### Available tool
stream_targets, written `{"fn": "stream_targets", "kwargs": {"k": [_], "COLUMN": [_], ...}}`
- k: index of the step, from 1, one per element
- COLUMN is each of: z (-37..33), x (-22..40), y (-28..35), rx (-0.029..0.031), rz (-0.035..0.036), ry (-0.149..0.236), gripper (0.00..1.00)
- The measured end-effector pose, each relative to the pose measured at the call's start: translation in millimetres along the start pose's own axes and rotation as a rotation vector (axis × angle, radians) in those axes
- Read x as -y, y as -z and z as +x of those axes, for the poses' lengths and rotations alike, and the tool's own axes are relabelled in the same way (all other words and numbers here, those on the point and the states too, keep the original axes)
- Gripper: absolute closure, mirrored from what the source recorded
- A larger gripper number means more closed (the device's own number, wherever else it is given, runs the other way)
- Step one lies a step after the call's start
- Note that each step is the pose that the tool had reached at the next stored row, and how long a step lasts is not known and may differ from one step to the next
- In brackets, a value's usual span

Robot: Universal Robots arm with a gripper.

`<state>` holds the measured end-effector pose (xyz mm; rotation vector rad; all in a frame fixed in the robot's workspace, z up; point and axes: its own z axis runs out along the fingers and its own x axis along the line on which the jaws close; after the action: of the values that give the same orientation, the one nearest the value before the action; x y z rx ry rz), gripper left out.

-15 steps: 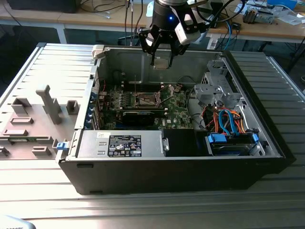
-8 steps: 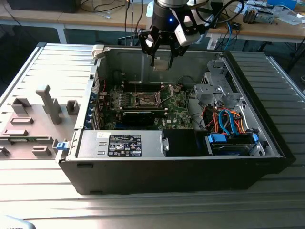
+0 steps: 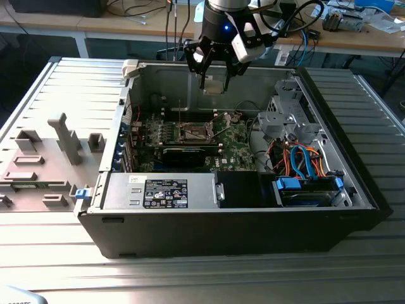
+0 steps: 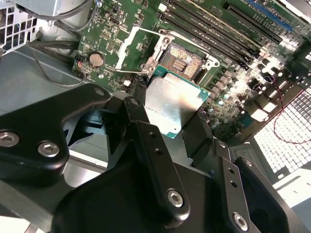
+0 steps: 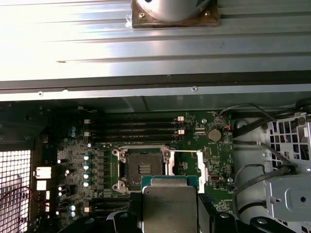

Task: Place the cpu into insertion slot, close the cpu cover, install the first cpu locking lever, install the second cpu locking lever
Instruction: 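Place the cpu into insertion slot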

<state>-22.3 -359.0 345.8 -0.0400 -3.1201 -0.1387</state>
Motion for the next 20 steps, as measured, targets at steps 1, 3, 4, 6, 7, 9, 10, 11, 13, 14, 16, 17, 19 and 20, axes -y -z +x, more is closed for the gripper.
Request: {"fn": "stream_targets", "kwargs": {"k": [1,3,4,6,7,9,10,11,13,14,16,17,19,20], "z": [0.0,0.0,0.0,0.0,0.0,0.0,-0.1,0.0,-0.1,0.0,-0.1,-0.1,-0.1,-0.1], "x": [0.0,0.1,0.1,0.1,0.1,0.2,0.2,0.2,0.3,0.3,0.3,0.3,0.4,0.4], "y": [-0.1,-0.8,-1.0,-1.4,-1.5,-1.9,-2.2,-2.5,-2.9,-3.0,-3.4,-3.5,-4.1,-4.3], "rx": [0.0,0.0,0.0,0.0,0.0,0.0,0.0,0.0,0.0,0.0,0.0,0.0,0.0,0.0], "rz": [0.0001,0.0,0.0,0.0,0.0,0.0,0.0,0.0,0.0,0.0,0.0,0.0001,0.0,0.0], "ry": [0.0,0.0,0.0,0.0,0.0,0.0,0.0,0.0,0.0,0.0,0.0,0.0,0.0,0.0], "gripper": [0.46,0.46,0.46,0.46,0.46,0.46,0.46,0.46,0.46,0.46,0.46,0.46,0.46,0.46]}}
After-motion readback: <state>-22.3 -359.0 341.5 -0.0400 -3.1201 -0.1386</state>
